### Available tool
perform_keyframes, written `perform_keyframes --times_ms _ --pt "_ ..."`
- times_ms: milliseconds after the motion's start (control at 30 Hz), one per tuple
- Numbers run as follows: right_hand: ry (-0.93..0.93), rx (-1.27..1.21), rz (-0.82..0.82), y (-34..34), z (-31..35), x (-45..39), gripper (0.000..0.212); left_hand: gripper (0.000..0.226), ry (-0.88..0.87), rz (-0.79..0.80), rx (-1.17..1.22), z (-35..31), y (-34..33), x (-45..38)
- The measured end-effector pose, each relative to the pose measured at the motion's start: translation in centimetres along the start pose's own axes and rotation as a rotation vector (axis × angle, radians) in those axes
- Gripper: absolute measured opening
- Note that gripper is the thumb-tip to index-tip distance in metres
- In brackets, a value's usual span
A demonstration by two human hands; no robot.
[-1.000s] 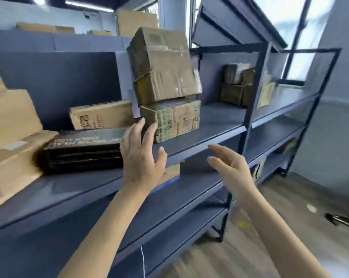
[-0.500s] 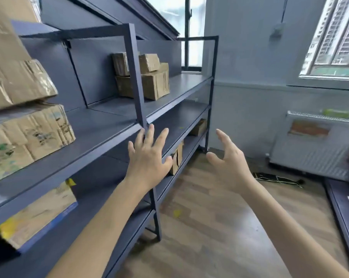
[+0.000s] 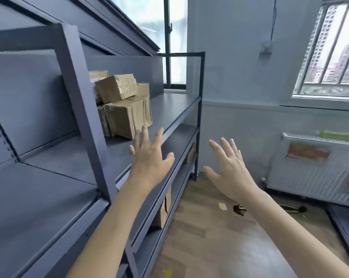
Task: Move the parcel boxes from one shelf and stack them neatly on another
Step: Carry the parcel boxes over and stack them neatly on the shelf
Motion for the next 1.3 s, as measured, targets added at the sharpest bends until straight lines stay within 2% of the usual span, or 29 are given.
perform_keyframes --times_ms 200,400,567,700,833,900,1000,1133,1300 --pt "0.0 -0.062 0.042 -4.8 -1.1 -8.9 0.066 0.068 0.082 -0.129 0.157 2.2 -3.0 -6.8" --pt "0.089 -0.203 0.058 -9.5 -0.6 -18.5 0.067 0.066 0.176 -0.396 0.317 4.6 -3.1 -13.5" --pt "0.263 -0.32 0.094 -13.2 1.0 -27.2 0.067 0.066 0.236 -0.651 0.243 7.3 -0.6 -19.9" --pt "0.437 -0.418 0.093 -13.9 2.5 -35.5 0.069 0.064 0.356 -0.766 0.18 9.6 2.2 -25.6" --pt "0.699 -0.49 0.134 -14.5 5.0 -41.9 0.075 0.06 0.438 -0.793 0.249 12.7 4.2 -30.3" --pt "0.817 -0.463 0.126 -15.3 6.6 -44.3 0.076 0.052 0.423 -0.795 0.195 13.6 4.7 -31.5" --pt "0.931 -0.361 0.111 -17.1 8.5 -46.1 0.072 0.055 0.441 -0.736 0.1 15.1 4.6 -32.5" --pt "1.022 -0.321 0.02 -18.3 8.7 -46.3 0.063 0.067 0.499 -0.605 0.197 17.1 3.7 -33.4" --pt "1.037 -0.359 -0.079 -18.6 8.8 -47.0 0.055 0.072 0.451 -0.612 0.263 17.7 2.7 -34.5"
Point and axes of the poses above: each hand's wrist, its own x-axis away from the middle knuckle, its own y-axis out of the back of the hand, z = x × y, the point moved 3 cm from there along -x, towards the middle knuckle, and after that the axes turned 6 degrees about x, right-handed, at the moved point
